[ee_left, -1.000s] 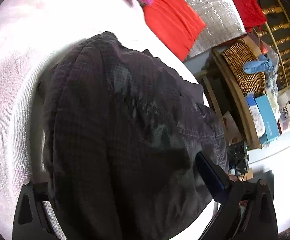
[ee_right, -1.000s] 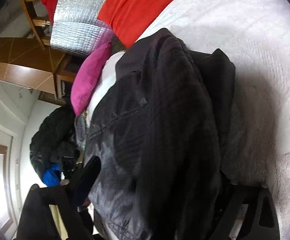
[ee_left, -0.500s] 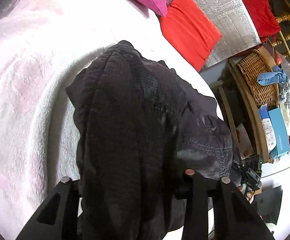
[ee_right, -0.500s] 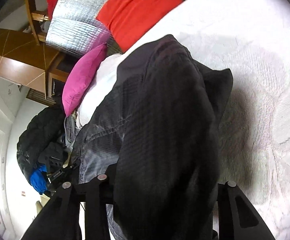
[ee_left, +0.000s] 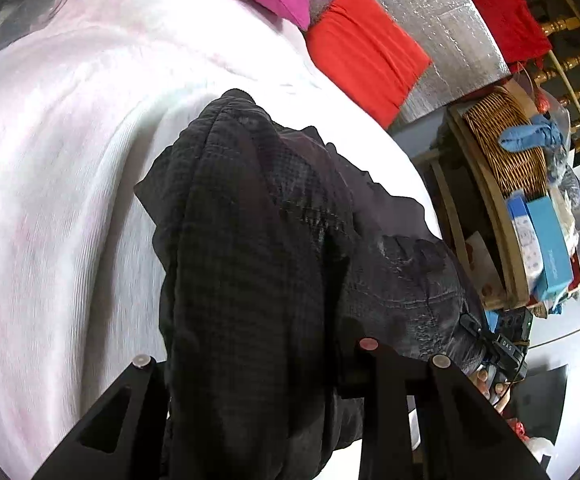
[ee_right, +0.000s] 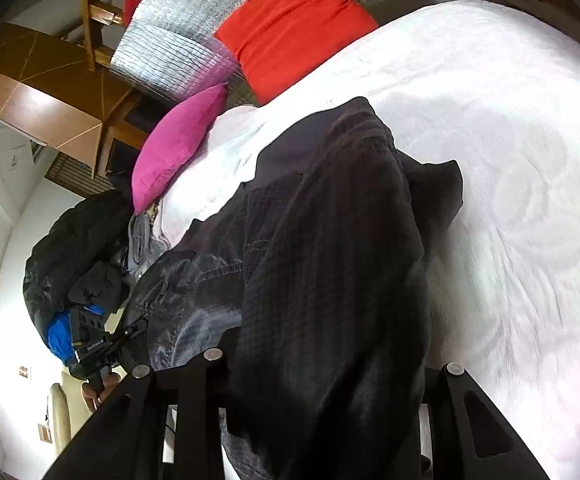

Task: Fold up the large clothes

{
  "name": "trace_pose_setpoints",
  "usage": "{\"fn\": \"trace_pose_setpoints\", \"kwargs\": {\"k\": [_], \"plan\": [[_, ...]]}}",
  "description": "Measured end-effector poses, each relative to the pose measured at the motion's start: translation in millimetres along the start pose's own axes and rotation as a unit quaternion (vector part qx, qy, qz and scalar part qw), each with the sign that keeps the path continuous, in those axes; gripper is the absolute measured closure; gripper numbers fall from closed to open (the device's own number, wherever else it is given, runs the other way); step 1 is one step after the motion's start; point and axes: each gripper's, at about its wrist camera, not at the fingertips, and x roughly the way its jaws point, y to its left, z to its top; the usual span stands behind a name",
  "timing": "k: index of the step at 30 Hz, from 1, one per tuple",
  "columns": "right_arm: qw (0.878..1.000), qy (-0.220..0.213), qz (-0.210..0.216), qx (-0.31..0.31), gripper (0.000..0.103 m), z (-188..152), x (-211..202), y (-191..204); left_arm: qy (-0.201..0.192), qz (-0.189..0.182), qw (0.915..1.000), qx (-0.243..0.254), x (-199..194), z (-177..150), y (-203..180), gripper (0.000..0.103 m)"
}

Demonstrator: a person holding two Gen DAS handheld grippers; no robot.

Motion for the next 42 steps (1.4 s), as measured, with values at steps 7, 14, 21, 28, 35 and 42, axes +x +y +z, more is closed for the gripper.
{"fn": "trace_pose_setpoints", "kwargs": {"k": [7,14,21,28,35,42], "plan": [[1.000,-0.005,0.008,0.008,0.065,-61,-35,-5,0.005,-0.002,1.0000,-0.004,-20,-49,-3,0.073],[1.000,0.003,0.006,0.030,0.065,-99,-41,-18,0.021,0.017,0.9994,-0.023,-11,-77,7,0.064],[0.993,0.035,-0.023,0.112,0.030,-98,-24,-56,0.068,0.063,0.9925,-0.080,24,-70,32,0.026],[0.987,-0.062,-0.086,0.123,0.029,-103,-90,-54,-0.044,0.089,0.9939,-0.048,-36,-83,11,0.026],[0.981,-0.159,-0.103,0.038,0.028,-113,-126,4,-0.152,0.148,0.9766,0.036,-86,-108,-22,0.026],[0.979,-0.098,-0.148,-0.099,0.031,-110,-33,102,-0.130,0.243,0.9545,0.114,-43,-123,-58,0.026]]}}
